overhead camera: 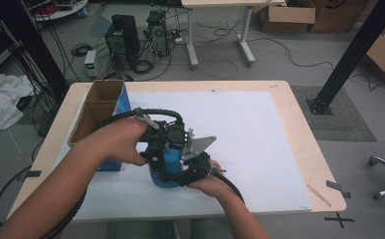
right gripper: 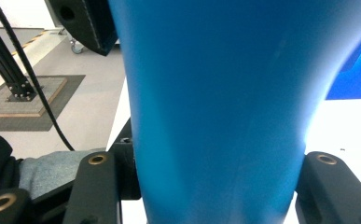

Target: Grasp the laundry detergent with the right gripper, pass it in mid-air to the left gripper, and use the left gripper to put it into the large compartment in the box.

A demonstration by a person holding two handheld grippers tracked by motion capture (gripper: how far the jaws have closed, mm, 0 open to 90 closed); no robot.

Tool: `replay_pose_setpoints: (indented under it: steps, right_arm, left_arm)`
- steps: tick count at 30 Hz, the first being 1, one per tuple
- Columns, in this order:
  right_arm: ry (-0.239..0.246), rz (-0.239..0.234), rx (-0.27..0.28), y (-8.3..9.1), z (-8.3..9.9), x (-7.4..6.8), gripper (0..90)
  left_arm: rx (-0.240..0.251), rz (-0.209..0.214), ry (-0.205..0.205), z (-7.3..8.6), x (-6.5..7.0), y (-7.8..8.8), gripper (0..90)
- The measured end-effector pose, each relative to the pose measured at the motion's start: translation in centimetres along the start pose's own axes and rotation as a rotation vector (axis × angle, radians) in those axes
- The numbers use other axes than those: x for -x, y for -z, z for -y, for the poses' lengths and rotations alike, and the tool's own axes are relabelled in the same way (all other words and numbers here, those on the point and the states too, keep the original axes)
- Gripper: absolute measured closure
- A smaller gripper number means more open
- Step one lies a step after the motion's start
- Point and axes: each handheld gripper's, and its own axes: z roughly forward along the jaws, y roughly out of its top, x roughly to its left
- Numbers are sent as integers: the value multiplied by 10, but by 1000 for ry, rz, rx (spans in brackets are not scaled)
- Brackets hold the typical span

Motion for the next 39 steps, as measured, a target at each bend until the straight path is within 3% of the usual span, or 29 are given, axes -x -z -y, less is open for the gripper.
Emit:
replay_pose_setpoints:
  steps: [13,18,27,33,36,39]
  right_arm:
    - [-2,-1,1,0,0,0,447]
    - [3,2,1,0,0,-1,448]
    - [11,-13,9,3,-2,-2,440]
    - [22,7,14,6,-3,-3,417]
    - [14,15,25,10,-4,-4,344]
    - [13,16,20,14,-5,-3,327]
  left_arm:
    - [6,-3,-4,-1,0,-1,345]
    - [-3,16,-9,-1,0,0,382]
    - [11,24,16,-2,1,3,392]
    - [5,14,19,-4,1,6,393]
    - [-12,18,25,-4,-1,5,393]
    - [-19,17,30,-2,-2,4,392]
